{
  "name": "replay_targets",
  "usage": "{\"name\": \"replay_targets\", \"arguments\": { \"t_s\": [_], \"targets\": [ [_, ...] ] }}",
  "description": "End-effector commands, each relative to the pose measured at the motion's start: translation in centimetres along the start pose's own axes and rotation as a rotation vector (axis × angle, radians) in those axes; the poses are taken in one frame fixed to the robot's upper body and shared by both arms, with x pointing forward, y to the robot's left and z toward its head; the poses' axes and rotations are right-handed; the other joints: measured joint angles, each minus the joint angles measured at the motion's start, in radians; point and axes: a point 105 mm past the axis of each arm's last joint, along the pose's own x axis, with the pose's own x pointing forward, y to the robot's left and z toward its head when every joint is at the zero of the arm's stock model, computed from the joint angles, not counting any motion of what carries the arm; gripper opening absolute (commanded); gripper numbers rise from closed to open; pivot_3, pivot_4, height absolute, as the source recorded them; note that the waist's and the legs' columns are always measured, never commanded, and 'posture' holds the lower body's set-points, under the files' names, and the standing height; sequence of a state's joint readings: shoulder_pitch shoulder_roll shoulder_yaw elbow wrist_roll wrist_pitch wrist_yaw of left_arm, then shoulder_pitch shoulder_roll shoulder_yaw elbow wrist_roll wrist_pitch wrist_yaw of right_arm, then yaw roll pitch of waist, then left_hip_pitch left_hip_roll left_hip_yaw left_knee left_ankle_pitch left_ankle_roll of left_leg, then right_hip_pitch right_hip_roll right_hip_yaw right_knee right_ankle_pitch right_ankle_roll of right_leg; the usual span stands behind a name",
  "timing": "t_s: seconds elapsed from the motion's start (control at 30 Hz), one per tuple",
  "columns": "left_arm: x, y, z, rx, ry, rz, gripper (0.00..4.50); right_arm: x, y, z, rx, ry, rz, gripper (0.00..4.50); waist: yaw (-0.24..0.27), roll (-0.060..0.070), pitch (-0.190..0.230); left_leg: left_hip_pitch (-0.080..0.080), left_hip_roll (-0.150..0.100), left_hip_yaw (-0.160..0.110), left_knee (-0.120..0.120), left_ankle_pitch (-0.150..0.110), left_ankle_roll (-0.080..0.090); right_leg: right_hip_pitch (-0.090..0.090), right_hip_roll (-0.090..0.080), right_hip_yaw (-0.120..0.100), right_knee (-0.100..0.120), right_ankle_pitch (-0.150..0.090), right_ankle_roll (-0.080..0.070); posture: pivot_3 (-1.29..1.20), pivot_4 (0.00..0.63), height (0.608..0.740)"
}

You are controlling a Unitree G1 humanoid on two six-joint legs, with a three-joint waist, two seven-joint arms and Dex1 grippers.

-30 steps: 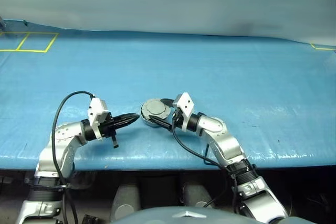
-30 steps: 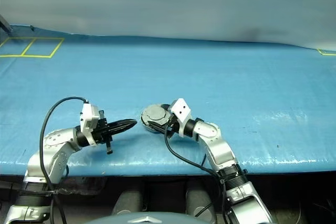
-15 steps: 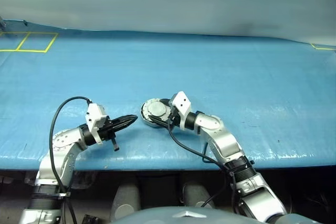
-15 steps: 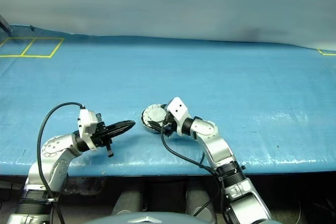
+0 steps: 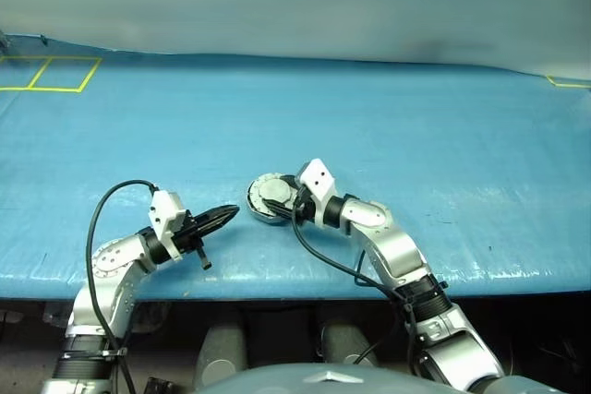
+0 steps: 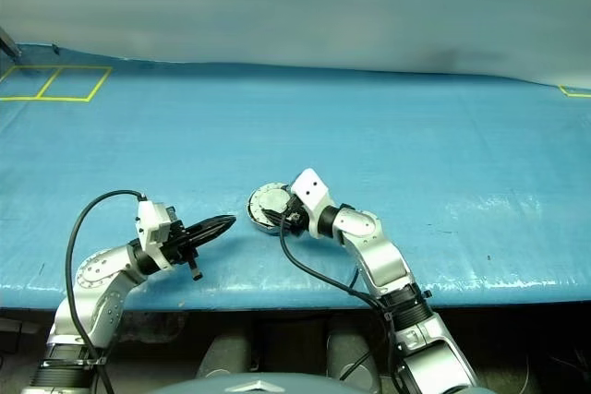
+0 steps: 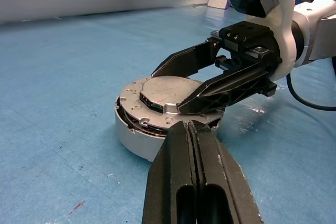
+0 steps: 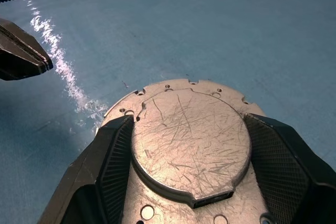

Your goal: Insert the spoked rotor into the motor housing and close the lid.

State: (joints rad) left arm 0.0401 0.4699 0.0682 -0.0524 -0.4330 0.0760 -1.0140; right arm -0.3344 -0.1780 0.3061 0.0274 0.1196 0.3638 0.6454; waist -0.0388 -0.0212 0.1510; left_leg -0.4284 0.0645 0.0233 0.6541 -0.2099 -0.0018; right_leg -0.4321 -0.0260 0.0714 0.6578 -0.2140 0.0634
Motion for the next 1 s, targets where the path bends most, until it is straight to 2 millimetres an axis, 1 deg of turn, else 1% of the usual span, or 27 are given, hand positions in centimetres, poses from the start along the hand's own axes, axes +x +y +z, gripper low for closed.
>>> {"name": "replay_targets", "arguments": {
  "t_s": [0.03, 0.13, 0.4, 0.63, 0.73, 0.87, 1.0],
  "targets": [
    [0.1, -0.1, 0.3, 0.015, -0.024, 0.008, 0.0, 0.2, 0.2, 2.1, -0.039, -0.043, 0.005, 3.02, 0.0, 0.0, 0.0, 0.0, 0.0, 0.0, 0.0, 0.0, 0.0, 0.0, 0.0, 0.0, 0.0, 0.0, 0.0, 0.0, 0.15, 0.74],
    [0.1, -0.1, 0.3, 0.011, -0.024, 0.012, 0.0, 0.4, 0.3, 2.0, -0.036, -0.034, -0.001, 3.02, -0.001, 0.0, 0.0, 0.0, 0.0, 0.0, -0.001, 0.0, 0.0, -0.001, 0.0, 0.0, 0.0, 0.0, 0.0, 0.0, 0.15, 0.74],
    [0.1, 0.0, 0.1, 0.007, -0.022, 0.024, 0.0, 0.7, 0.3, 2.6, -0.026, -0.026, -0.056, 3.02, -0.002, 0.0, 0.0, 0.0, 0.0, 0.0, -0.002, 0.0, 0.0, -0.001, 0.0, 0.0, 0.0, -0.001, -0.001, 0.0, 0.15, 0.74],
    [0.0, 0.3, -0.1, 0.007, -0.017, 0.035, 0.0, 0.9, 0.2, 2.4, -0.026, 0.026, -0.114, 3.02, -0.003, 0.0, 0.0, 0.0, 0.0, 0.0, -0.002, 0.0, 0.0, -0.002, 0.0, 0.0, 0.0, -0.001, -0.001, 0.0, 0.15, 0.74],
    [0.0, 0.3, -0.2, 0.007, -0.014, 0.037, 0.0, 0.8, 0.2, 2.7, -0.032, 0.032, -0.121, 3.02, -0.003, 0.0, 0.0, -0.001, 0.0, 0.0, -0.003, 0.0, 0.0, -0.002, 0.0, 0.0, 0.0, -0.001, -0.001, 0.0, 0.15, 0.74],
    [0.1, 0.4, -0.2, 0.006, -0.014, 0.039, 0.0, 0.7, 0.2, 3.5, -0.022, 0.019, -0.13, 3.02, -0.003, 0.0, 0.0, -0.001, 0.0, 0.001, -0.003, 0.0, 0.0, -0.003, 0.0, 0.0, 0.0, -0.001, -0.001, 0.0, 0.15, 0.74],
    [0.1, 0.4, -0.3, 0.005, -0.014, 0.04, 0.0, 0.8, 0.2, 3.3, -0.01, 0.038, -0.145, 3.02, -0.003, 0.0, 0.0, -0.002, 0.0, 0.001, -0.004, 0.0, 0.0, -0.005, 0.0, 0.0, 0.0, -0.001, -0.002, 0.0, 0.15, 0.74]
  ]
}}
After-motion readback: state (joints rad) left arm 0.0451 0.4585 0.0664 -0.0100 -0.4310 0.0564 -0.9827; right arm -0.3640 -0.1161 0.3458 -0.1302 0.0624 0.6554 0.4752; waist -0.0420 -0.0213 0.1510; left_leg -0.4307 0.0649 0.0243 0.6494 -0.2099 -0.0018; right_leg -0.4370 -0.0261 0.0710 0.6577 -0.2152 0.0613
